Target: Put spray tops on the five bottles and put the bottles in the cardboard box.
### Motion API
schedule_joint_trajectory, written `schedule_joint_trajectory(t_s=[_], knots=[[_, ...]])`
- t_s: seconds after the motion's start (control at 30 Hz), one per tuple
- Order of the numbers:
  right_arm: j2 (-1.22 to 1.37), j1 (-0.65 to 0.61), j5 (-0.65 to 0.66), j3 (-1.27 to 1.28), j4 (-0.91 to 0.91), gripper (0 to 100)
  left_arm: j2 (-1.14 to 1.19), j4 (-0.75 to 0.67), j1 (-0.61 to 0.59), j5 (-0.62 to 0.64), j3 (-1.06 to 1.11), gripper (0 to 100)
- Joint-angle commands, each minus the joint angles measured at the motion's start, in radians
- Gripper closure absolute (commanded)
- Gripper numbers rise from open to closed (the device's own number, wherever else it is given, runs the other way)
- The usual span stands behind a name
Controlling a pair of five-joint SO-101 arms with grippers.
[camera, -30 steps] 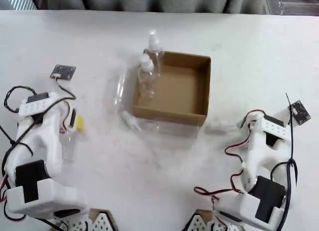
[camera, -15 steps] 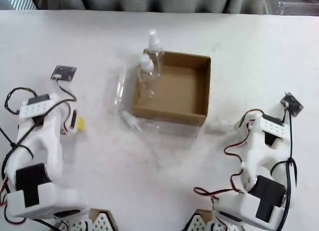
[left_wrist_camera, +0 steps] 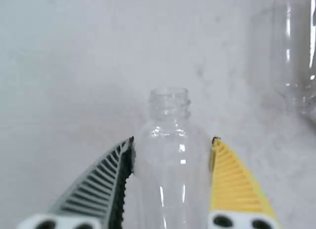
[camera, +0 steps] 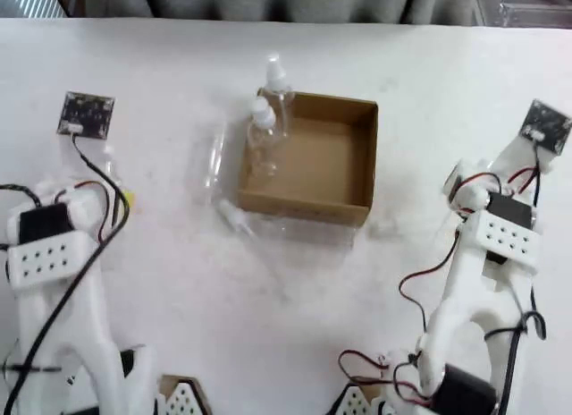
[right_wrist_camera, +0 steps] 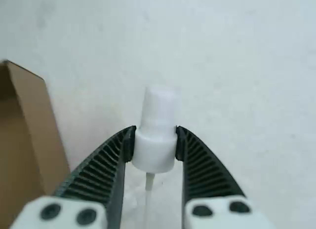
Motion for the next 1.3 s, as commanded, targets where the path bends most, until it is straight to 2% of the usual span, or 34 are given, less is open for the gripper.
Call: schedule_joint_trajectory(t_s=[0.0, 0.1, 0.2, 0.37, 0.53, 0.8, 0.9, 1.0, 1.1, 1.27], knots=[[-0.150, -0.044, 0.012, -0.129, -0.016, 98.3, -0.117, 0.048, 0.045, 0.035, -0.114, 98], [-0.245, -0.096, 0.012, -0.218, -0.059, 98.3, -0.173, 0.043, 0.099, 0.157, -0.144, 98], [-0.325, -0.154, 0.012, -0.272, -0.176, 98.3, -0.223, 0.041, 0.180, 0.245, -0.153, 98], [-0.427, -0.252, 0.014, -0.327, -0.392, 98.3, -0.325, 0.041, 0.358, 0.250, -0.146, 98], [-0.479, -0.369, 0.014, -0.394, -0.507, 98.3, -0.443, 0.041, 0.483, 0.253, -0.147, 98], [-0.483, -0.616, 0.017, -0.522, -0.506, 98.3, -0.639, 0.040, 0.711, 0.250, -0.115, 98], [-0.469, -0.725, 0.110, -0.549, -0.507, 98.3, -0.648, 0.040, 0.765, 0.250, -0.106, 98], [-0.440, -0.819, 0.184, -0.612, -0.506, 98.3, -0.656, 0.029, 0.788, 0.255, -0.083, 98], [-0.389, -0.875, 0.192, -0.683, -0.495, 98.4, -0.657, -0.017, 0.805, 0.256, -0.035, 98], [-0.323, -0.961, 0.189, -0.769, -0.340, 98.4, -0.788, -0.080, 0.771, 0.253, 0.098, 98]])
